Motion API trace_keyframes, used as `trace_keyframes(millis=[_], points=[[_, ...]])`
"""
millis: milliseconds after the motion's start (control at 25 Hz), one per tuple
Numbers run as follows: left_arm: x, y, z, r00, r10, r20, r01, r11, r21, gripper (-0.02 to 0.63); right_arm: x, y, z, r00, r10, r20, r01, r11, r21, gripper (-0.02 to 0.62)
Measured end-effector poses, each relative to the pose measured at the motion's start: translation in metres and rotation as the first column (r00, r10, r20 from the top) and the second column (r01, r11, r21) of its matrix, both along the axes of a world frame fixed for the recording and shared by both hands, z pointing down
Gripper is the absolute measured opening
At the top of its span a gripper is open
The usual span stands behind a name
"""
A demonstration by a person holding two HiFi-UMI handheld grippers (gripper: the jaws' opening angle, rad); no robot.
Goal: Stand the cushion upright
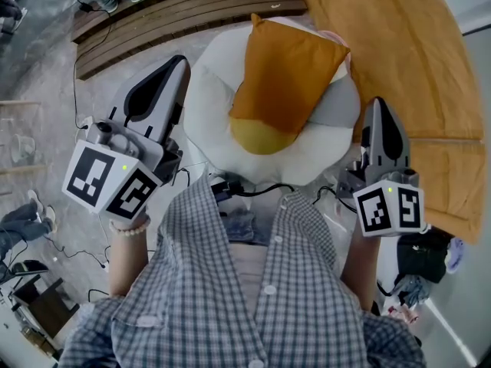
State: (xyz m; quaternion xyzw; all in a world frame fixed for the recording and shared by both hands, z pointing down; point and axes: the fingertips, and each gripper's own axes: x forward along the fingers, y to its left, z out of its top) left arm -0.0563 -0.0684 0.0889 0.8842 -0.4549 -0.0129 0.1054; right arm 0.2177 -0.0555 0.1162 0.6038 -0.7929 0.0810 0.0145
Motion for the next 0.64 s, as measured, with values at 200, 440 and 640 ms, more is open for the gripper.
trace_keyframes(millis=[200,440,640], points=[[-0.0003,0.001,0.0018,1.0,0.008,-0.023,-0.008,1.0,-0.014,0.008,-0.0031,0.0005,0.0016,1.0,-0.02,0.018,0.02,1.0,-0.006,0.006],[0.0005,0.0042,0.0026,1.0,0.012,-0.022,-0.013,1.0,-0.017,0.008,-0.0061,0.0041,0.0038,0.999,-0.04,0.036,0.041,0.999,-0.016,0.006],[0.0025,0.0066,0.0028,0.999,0.017,-0.028,-0.017,1.0,-0.017,0.008,-0.0079,0.0073,0.0067,0.998,-0.055,0.009,0.055,0.998,-0.023,0.006]])
